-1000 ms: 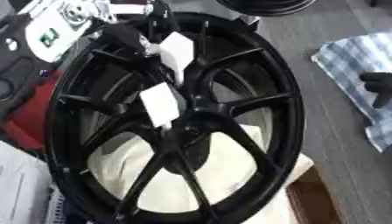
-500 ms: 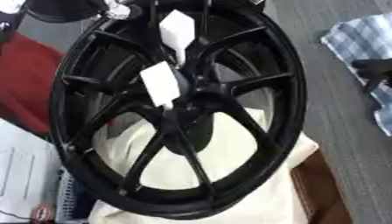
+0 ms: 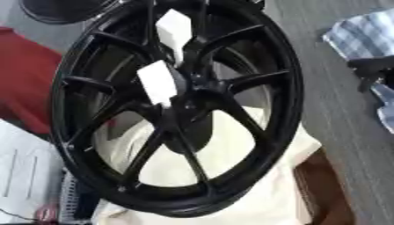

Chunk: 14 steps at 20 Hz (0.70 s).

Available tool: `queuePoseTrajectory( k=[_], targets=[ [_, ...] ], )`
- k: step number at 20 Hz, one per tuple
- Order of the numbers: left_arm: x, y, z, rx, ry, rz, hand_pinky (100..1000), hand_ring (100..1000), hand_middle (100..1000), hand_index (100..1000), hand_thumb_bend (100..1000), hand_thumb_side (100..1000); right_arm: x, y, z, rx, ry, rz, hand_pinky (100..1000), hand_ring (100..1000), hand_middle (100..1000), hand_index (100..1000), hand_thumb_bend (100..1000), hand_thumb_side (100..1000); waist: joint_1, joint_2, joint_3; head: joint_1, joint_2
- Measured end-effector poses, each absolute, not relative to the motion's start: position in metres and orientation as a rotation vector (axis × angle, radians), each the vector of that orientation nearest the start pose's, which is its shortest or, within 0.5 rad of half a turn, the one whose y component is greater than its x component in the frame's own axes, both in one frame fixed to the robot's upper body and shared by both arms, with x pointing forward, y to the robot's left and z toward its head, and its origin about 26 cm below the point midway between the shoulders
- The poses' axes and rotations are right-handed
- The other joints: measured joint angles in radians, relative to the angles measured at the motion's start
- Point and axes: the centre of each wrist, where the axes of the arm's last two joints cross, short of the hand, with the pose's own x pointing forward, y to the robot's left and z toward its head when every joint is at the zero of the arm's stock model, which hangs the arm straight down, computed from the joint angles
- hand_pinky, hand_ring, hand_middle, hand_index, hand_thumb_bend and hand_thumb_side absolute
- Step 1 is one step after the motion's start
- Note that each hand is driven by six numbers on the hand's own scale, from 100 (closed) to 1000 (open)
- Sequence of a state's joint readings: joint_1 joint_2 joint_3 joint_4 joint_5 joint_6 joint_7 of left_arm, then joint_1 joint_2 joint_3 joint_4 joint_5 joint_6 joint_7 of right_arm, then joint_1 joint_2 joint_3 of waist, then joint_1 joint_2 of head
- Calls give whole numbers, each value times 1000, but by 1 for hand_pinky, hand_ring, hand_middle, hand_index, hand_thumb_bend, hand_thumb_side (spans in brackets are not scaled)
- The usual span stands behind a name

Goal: Pull the pin out of the wheel hub.

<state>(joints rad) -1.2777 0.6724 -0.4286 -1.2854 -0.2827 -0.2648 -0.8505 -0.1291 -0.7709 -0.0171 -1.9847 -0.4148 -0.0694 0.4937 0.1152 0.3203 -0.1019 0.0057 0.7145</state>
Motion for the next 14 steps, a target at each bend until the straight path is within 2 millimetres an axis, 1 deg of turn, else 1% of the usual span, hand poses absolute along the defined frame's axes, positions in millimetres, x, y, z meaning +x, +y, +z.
queuePoseTrajectory(
  k=[1, 4, 7, 11, 14],
  targets=[
    [418, 203, 399, -710, 2158, 2750, 935, 870, 823, 866, 401, 729, 278, -339, 207, 202, -1909, 1015, 1000, 979, 595, 795, 100, 716, 0, 0, -3, 0, -14],
    [415, 195, 398, -643, 2137, 2777, 939, 874, 830, 867, 415, 749, 279, -338, 208, 206, -1908, 1019, 1000, 978, 594, 794, 100, 717, 0, 1, -12, -3, -53],
    [414, 190, 395, -612, 2110, 2806, 937, 873, 830, 871, 415, 777, 279, -337, 208, 208, -1907, 1022, 1000, 977, 592, 792, 100, 721, 0, 5, -16, -5, -77],
    [412, 183, 393, -577, 2090, 2815, 936, 871, 828, 871, 403, 810, 280, -336, 209, 208, -1904, 1022, 1000, 976, 590, 791, 100, 723, 0, 11, -21, -5, -93],
    [410, 179, 393, -543, 2080, 2812, 930, 865, 823, 867, 370, 838, 280, -335, 210, 210, -1900, 1024, 1000, 976, 589, 791, 100, 724, 0, 16, -21, -6, -93]
  ],
)
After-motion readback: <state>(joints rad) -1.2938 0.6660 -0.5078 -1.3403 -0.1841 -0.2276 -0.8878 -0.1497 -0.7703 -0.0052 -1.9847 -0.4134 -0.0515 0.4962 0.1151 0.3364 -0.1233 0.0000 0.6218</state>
